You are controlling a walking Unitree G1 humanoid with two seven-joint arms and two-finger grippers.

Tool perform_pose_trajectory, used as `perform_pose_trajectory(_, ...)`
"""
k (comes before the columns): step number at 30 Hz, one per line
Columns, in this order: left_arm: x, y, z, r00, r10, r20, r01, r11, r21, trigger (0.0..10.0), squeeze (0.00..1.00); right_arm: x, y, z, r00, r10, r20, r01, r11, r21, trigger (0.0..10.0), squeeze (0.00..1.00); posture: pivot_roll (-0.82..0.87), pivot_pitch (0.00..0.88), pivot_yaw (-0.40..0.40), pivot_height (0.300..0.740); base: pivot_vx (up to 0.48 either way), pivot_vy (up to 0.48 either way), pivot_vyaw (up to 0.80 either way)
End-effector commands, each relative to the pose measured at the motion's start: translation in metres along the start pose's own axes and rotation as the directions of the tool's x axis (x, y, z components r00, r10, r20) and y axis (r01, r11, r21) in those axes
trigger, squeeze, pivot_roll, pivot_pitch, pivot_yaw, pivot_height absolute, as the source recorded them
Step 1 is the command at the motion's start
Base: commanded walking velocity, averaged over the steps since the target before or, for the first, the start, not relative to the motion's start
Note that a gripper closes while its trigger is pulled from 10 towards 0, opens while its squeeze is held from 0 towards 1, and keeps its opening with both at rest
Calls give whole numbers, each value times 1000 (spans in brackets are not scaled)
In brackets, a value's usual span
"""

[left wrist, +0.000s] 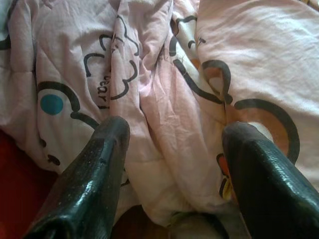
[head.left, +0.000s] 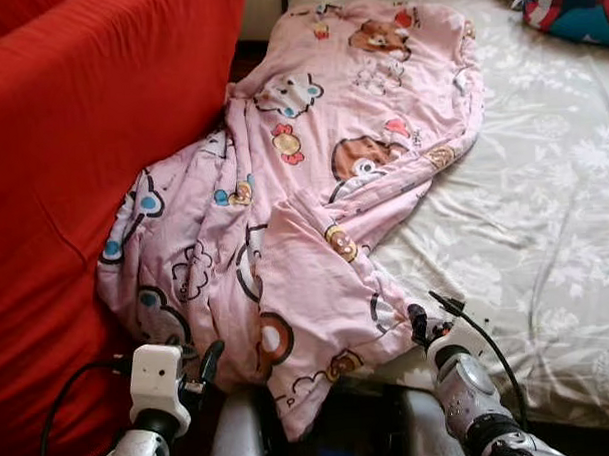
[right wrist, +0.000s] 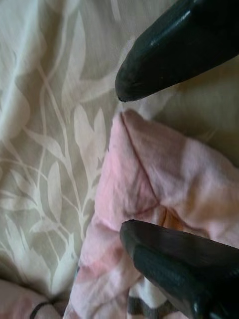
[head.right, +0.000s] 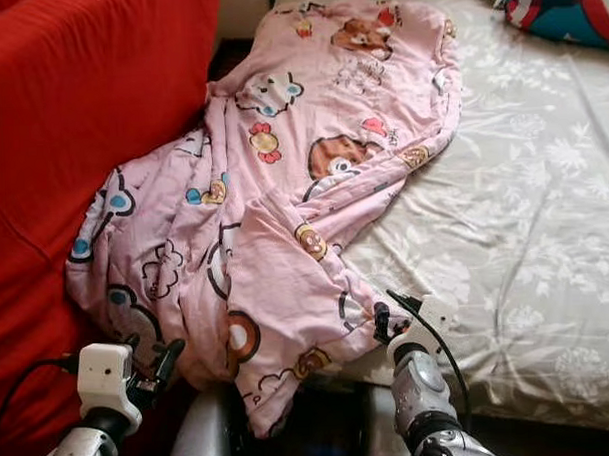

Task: Clean up the room

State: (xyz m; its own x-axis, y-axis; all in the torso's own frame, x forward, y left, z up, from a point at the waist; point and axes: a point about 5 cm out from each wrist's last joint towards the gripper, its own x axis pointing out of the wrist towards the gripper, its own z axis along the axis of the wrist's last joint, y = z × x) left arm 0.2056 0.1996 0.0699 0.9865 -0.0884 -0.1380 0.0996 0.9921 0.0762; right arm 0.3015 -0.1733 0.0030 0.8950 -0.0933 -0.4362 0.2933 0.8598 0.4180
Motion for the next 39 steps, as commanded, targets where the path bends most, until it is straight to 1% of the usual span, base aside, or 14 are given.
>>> perform_pose_trajectory(1,-7,3,-3,1000,0,-28,1,1000,3,10000,0,-1,1,-5,1000,6,-16,-6,999,33,10000,0,142,276,59,608,0,0,0)
perform_pose_trajectory(4,-8,2,-2,1000,-2,-31,2,1000,4,10000,0,-1,2,-5,1000,11,-14,-10,999,41,10000,0,146,278,59,608,0,0,0)
perform_pose_trajectory(7,-9,2,-3,999,-5,-37,5,1000,7,10000,0,0,5,-4,999,36,-9,-35,998,58,10000,0,149,280,59,608,0,0,0)
perform_pose_trajectory(8,-9,2,-3,999,-6,-42,7,1000,8,10000,0,0,8,-5,998,57,-8,-57,996,65,10000,0,149,281,59,608,0,0,0)
perform_pose_trajectory(11,-10,1,-4,999,-8,-47,8,1000,7,10000,0,0,11,-7,998,68,-18,-66,995,74,10000,0,151,282,59,608,0,0,0)
perform_pose_trajectory(12,-10,1,-3,999,-7,-47,7,1000,0,10000,0,0,12,-7,997,72,-17,-70,992,108,10000,0,152,283,59,608,0,0,0)
perform_pose_trajectory(14,-10,1,-3,999,-7,-47,7,1000,-1,10000,0,0,12,-7,997,74,-17,-72,991,113,10000,0,153,285,59,608,0,0,0)
perform_pose_trajectory(17,-10,-1,-2,999,-10,-47,10,1000,-1,10000,0,0,12,-8,998,66,-22,-63,994,84,10000,0,151,286,57,608,0,0,0)
perform_pose_trajectory(19,-11,-2,-2,999,-15,-50,15,1000,0,10000,0,-1,10,-9,999,41,-34,-38,995,91,10000,0,149,288,56,608,0,0,0)
perform_pose_trajectory(26,-12,-5,-3,998,-24,-55,25,1000,7,10000,0,0,10,-6,998,57,-21,-55,995,87,10000,0,149,288,52,608,0,0,0)
perform_pose_trajectory(27,-12,-5,-3,998,-24,-56,24,1000,7,10000,0,0,10,-6,998,58,-21,-56,995,87,4667,0,148,289,51,608,0,0,0)
perform_pose_trajectory(28,-12,-5,-3,998,-23,-57,24,1000,7,10000,0,0,10,-6,998,58,-20,-56,995,88,4667,0,148,289,51,608,0,0,0)
perform_pose_trajectory(29,-12,-5,-3,998,-23,-57,24,1000,7,10000,0,0,11,-5,998,59,-19,-57,994,95,0,0,148,289,50,608,0,0,0)
perform_pose_trajectory(39,-12,-8,-4,998,-30,-59,29,1000,-4,10000,0,1,12,-7,997,72,-32,-70,994,82,0,0,142,288,44,608,0,0,0)
